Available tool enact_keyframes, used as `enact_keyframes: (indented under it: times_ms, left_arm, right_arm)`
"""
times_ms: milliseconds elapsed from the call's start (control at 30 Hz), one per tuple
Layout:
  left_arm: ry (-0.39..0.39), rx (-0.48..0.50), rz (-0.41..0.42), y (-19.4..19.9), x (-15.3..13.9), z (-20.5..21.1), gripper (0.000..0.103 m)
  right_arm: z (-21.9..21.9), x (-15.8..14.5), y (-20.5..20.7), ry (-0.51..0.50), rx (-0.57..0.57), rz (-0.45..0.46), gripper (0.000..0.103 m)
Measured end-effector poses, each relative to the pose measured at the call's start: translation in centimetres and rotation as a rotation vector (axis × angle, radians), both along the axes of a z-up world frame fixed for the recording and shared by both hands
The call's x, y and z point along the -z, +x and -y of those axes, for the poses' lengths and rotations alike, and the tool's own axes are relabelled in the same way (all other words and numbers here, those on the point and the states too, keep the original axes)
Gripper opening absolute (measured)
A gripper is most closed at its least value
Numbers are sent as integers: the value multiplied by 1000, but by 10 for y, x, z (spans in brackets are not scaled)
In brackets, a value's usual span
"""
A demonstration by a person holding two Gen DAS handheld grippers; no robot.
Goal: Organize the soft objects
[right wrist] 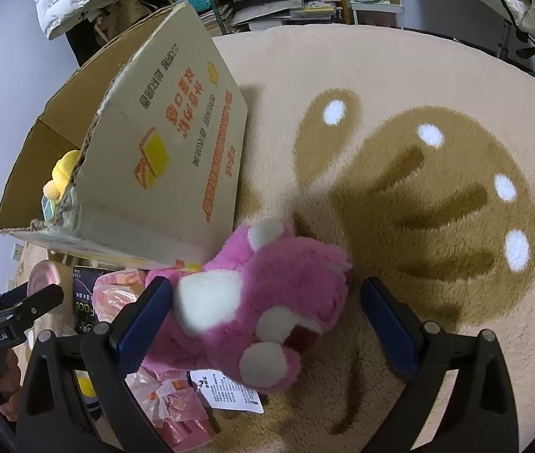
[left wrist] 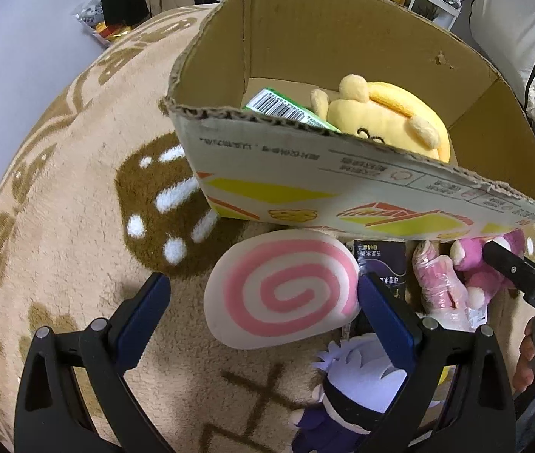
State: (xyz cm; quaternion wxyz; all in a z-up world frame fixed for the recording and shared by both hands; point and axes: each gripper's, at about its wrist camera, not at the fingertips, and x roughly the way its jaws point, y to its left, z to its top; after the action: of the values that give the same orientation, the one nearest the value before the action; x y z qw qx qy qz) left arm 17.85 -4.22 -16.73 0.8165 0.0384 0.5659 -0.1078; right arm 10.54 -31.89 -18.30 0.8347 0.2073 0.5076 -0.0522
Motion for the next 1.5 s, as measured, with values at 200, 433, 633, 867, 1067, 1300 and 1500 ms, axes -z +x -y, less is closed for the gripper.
enact_keyframes:
  times_ms: [200,433,633,867,1067,1300,1500]
  left_arm:
    - [-4,3,-4,0,0,2,98]
    - [3,10,-18,1,6,5,98]
    - [8,38,-11,-2,2,13,98]
    - [31,28,-30,0,12,15,98]
    - [13,29,-26,0,12,11,87]
    - [8,21,-16,-3,11,5,73]
    - [37,36,4,-9,6,9,67]
  right_arm:
    - [4,1,-1,2,-1,-2,103]
    - [3,3,2,-2,-4,-16,103]
    - [0,3,2,-4,-3,-16,103]
    - [0,2,2,-1,-2,-12,101]
    - [-5,0,-1,28,-17,3,90]
    - [-6,-3,-5,41,-9,12,84]
    - [-8,-9,-12,20,-13,36,82]
